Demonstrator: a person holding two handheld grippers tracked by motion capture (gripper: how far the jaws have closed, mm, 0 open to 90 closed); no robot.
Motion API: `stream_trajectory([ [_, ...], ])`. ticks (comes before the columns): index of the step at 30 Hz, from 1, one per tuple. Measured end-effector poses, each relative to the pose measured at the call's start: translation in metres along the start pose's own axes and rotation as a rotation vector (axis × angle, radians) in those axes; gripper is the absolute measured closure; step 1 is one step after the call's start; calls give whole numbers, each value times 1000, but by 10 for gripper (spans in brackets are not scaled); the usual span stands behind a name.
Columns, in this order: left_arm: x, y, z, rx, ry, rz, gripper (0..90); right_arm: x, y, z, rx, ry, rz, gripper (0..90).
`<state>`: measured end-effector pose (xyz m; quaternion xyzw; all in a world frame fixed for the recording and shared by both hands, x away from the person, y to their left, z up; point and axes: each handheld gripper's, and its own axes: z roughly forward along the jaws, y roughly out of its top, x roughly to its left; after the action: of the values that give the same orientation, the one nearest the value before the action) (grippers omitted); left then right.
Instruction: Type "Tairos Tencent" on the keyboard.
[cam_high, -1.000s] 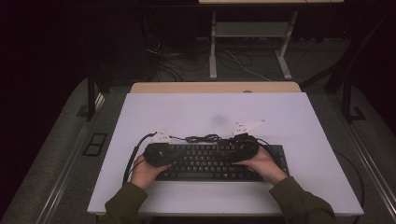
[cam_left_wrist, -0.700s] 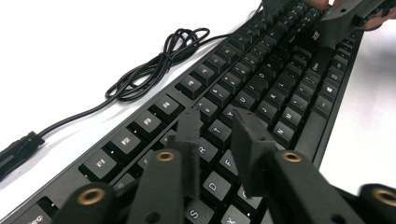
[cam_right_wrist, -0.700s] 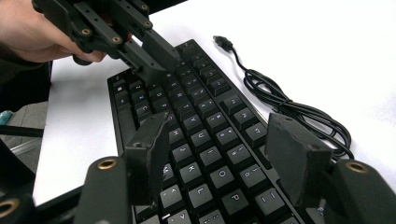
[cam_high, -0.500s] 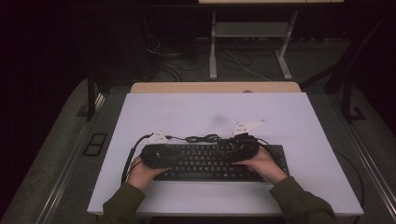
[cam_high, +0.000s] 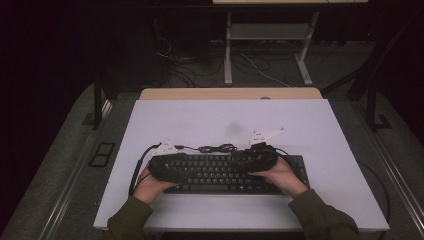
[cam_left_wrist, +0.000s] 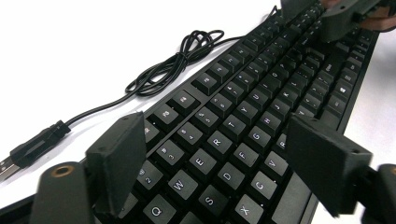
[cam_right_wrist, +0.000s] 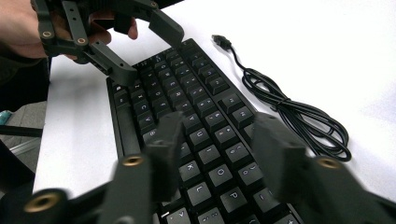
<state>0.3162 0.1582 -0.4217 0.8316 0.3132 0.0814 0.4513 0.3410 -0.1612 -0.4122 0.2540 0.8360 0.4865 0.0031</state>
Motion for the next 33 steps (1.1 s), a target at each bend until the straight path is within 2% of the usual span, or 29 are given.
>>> stream_trajectory([
  [4, 0, 0, 1, 3, 3, 1, 154, 0, 0, 1, 16, -2, -5, 707],
  [12, 0, 0, 1, 2, 1, 1, 140, 0, -1, 4, 47, 4, -6, 889],
  [33, 0, 0, 0, 1, 2, 5, 140, 0, -7, 23, 132, -4, -28, 891],
])
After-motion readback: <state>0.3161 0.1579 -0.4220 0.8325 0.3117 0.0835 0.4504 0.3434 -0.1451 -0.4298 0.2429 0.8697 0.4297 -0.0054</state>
